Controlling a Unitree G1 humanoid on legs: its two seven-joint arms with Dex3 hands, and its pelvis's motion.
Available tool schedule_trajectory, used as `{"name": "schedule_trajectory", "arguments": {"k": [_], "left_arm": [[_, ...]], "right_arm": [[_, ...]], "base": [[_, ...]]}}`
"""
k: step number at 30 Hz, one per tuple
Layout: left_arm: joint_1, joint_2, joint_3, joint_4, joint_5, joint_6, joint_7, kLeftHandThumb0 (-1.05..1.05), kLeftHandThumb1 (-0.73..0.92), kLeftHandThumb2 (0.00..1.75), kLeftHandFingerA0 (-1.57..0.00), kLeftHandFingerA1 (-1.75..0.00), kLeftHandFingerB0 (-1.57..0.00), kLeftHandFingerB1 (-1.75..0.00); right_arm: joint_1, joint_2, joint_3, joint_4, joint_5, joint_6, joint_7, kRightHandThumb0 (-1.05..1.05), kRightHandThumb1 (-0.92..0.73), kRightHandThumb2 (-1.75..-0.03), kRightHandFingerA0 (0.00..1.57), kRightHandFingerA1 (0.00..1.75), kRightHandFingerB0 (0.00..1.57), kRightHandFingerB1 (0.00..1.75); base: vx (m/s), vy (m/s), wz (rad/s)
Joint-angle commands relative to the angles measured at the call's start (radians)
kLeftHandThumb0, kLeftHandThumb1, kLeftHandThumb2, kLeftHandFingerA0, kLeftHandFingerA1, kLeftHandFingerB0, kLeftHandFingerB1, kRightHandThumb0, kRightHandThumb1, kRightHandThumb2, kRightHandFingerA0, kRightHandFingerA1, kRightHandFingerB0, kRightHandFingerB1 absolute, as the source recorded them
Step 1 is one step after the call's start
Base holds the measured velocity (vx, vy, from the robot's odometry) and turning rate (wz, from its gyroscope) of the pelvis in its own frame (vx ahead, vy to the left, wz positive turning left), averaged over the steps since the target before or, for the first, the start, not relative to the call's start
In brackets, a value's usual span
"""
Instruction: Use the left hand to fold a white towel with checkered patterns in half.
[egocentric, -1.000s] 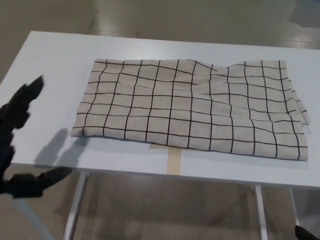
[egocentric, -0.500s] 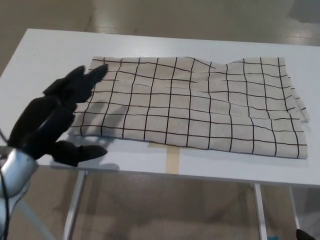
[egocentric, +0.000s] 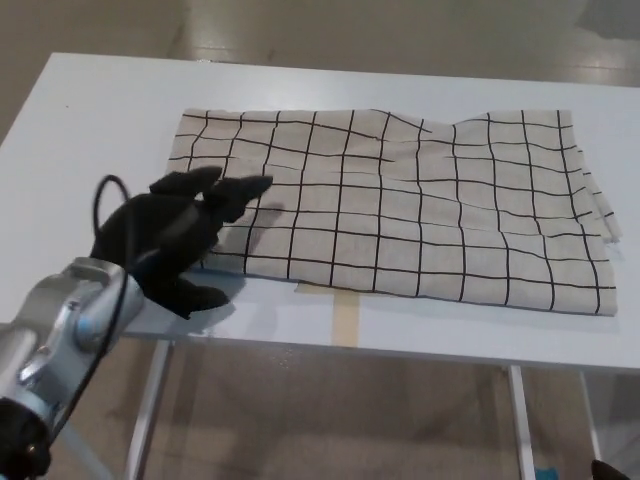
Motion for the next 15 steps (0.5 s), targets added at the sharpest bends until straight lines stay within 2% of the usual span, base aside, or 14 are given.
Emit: {"name": "schedule_trajectory", "arguments": {"k": [1, 8, 9, 10, 15], "left_arm": [[-0.123, 0.005, -0.186, 0.211, 0.282, 0.094, 0.231, -0.27, 0.5, 0.7, -0.07, -0.2, -0.02, -0.22], [-0.162, -0.023, -0.262, 0.302, 0.284, 0.129, 0.284, -0.27, 0.5, 0.69, -0.07, -0.21, -0.03, -0.22], [-0.165, -0.032, -0.277, 0.318, 0.283, 0.136, 0.296, -0.25, 0.57, 0.57, -0.05, -0.25, -0.02, -0.27], [-0.167, -0.035, -0.285, 0.325, 0.283, 0.138, 0.305, -0.27, 0.51, 0.68, -0.08, -0.21, -0.05, -0.22], [-0.185, -0.061, -0.333, 0.394, 0.286, 0.151, 0.355, -0.27, 0.53, 0.66, -0.09, -0.22, -0.06, -0.22]], "right_arm": [[0.032, -0.003, 0.012, 0.004, -0.042, -0.067, -0.045, -0.39, -0.81, -0.63, 0.36, 0.44, 0.33, 0.41], [0.03, -0.003, 0.015, 0.01, -0.033, -0.081, -0.043, -0.39, -0.81, -0.64, 0.36, 0.44, 0.33, 0.42], [0.03, -0.004, 0.015, 0.012, -0.032, -0.082, -0.042, -0.39, -0.81, -0.63, 0.36, 0.44, 0.34, 0.42], [0.03, -0.004, 0.015, 0.012, -0.032, -0.083, -0.042, -0.39, -0.81, -0.63, 0.36, 0.44, 0.34, 0.42], [0.031, -0.004, 0.016, 0.014, -0.034, -0.085, -0.047, -0.39, -0.8, -0.63, 0.37, 0.44, 0.34, 0.42]], "base": [[0.0, 0.0, 0.0], [0.0, 0.0, 0.0], [0.0, 0.0, 0.0], [0.0, 0.0, 0.0], [0.0, 0.0, 0.0]]}}
